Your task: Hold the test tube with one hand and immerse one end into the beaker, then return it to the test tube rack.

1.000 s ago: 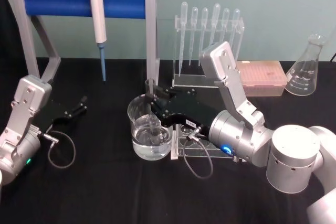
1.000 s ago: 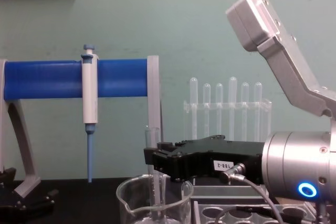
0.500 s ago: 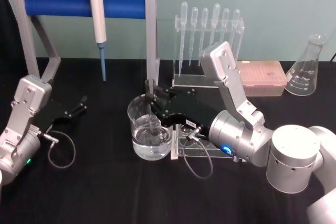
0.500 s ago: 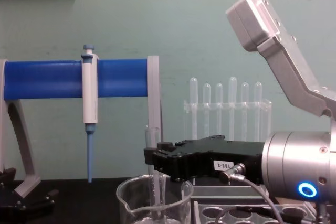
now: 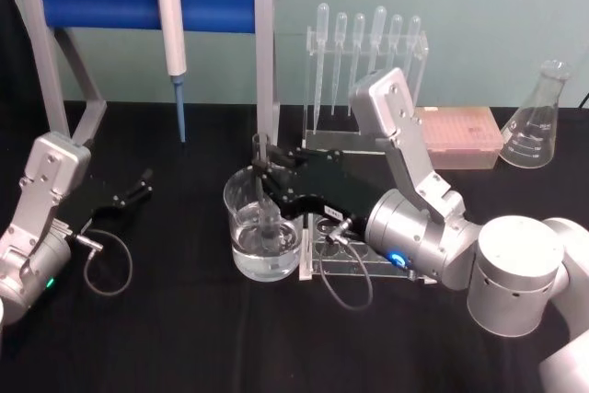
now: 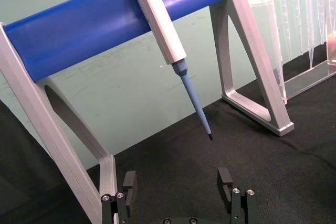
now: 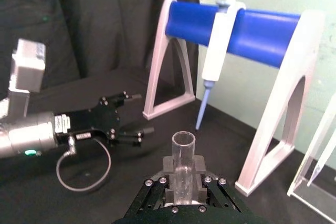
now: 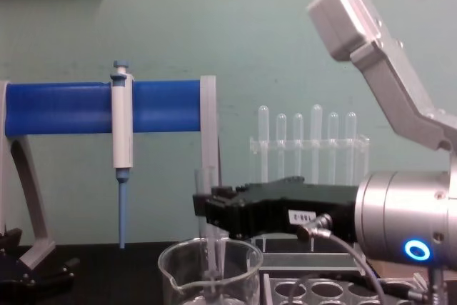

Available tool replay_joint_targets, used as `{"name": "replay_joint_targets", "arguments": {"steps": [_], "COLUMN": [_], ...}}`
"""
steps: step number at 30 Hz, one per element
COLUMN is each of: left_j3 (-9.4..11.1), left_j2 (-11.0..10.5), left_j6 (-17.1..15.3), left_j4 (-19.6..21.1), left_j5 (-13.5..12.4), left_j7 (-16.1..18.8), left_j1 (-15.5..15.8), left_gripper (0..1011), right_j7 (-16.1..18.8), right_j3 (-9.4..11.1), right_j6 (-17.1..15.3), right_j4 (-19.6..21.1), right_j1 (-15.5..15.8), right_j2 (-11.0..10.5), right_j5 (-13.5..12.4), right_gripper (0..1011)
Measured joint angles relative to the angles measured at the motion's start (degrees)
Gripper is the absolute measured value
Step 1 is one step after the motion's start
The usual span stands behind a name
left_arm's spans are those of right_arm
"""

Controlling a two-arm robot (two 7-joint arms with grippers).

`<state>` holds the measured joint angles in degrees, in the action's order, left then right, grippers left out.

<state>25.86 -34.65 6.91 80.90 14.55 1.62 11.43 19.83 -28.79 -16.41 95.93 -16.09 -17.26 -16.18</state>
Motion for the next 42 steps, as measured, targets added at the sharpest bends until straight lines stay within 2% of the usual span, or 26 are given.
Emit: {"name": "replay_joint_targets", "arguments": {"steps": [14,21,24,27,30,34,38,42], "left_j3": [0.0,0.0,0.0,0.0,0.0,0.0,0.0,0.0], "left_j2": [0.0,0.0,0.0,0.0,0.0,0.0,0.0,0.0], "left_j6": [0.0,0.0,0.0,0.0,0.0,0.0,0.0,0.0], "left_j4": [0.0,0.0,0.0,0.0,0.0,0.0,0.0,0.0], "left_j5": [0.0,0.0,0.0,0.0,0.0,0.0,0.0,0.0], "left_j7": [0.0,0.0,0.0,0.0,0.0,0.0,0.0,0.0], "left_j1": [0.0,0.0,0.0,0.0,0.0,0.0,0.0,0.0], "left_gripper": [1000,1000,1000,1000,1000,1000,1000,1000], "right_j7": [0.01,-0.24,-0.5,-0.81,-1.38,-1.78,-2.3,-2.91], "right_j3": [1.1,2.43,3.75,4.88,7.4,9.2,11.59,13.18], "right_j6": [-1.63,-3.42,-4.52,-5.21,-6.32,-6.7,-6.21,-5.12], "right_j4": [8.55,13.93,17.77,19.96,23.68,25.94,28.13,28.51], "right_j1": [-1.25,-0.92,0.02,1.0,3.49,5.67,9.3,12.07], "right_j2": [-0.67,-1.68,-3.45,-4.77,-7.61,-9.73,-12.55,-14.06], "right_j5": [-0.18,-1.92,-2.93,-3.6,-4.93,-5.8,-6.72,-7.08], "right_gripper": [222,222,221,222,222,222,222,222]}}
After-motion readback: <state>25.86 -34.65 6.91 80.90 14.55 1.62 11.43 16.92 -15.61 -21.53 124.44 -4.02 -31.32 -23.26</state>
